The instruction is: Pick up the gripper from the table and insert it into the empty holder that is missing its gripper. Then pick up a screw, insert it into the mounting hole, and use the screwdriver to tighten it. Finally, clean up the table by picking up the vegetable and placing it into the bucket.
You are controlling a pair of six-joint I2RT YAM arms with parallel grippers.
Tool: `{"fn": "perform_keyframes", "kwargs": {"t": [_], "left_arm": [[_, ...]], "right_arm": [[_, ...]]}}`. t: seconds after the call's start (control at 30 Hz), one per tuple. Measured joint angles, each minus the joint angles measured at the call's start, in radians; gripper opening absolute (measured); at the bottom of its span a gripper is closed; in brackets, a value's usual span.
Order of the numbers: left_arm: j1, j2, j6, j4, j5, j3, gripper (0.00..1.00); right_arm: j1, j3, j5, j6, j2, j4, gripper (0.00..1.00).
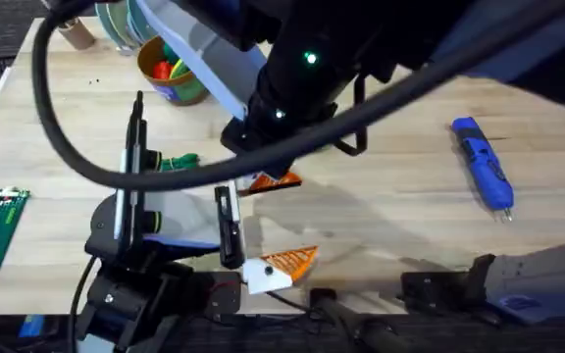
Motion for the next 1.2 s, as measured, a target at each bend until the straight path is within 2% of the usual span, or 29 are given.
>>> {"fn": "perform_keyframes", "kwargs": {"t": [1.07, 1.1, 1.2], "left_arm": [[0.0, 0.0, -0.004, -0.002, 0.005, 0.0, 0.993], [0.0, 0.0, -0.004, -0.002, 0.005, 0.0, 0.993], [0.0, 0.0, -0.003, -0.002, 0.005, 0.0, 0.993]], "right_arm": [[0.019, 0.0, 0.008, 0.002, 0.043, -0.006, 0.008], [0.019, 0.0, 0.008, 0.006, 0.043, -0.006, 0.022], [0.018, 0.0, 0.006, 0.018, 0.043, -0.008, 0.208]]}}
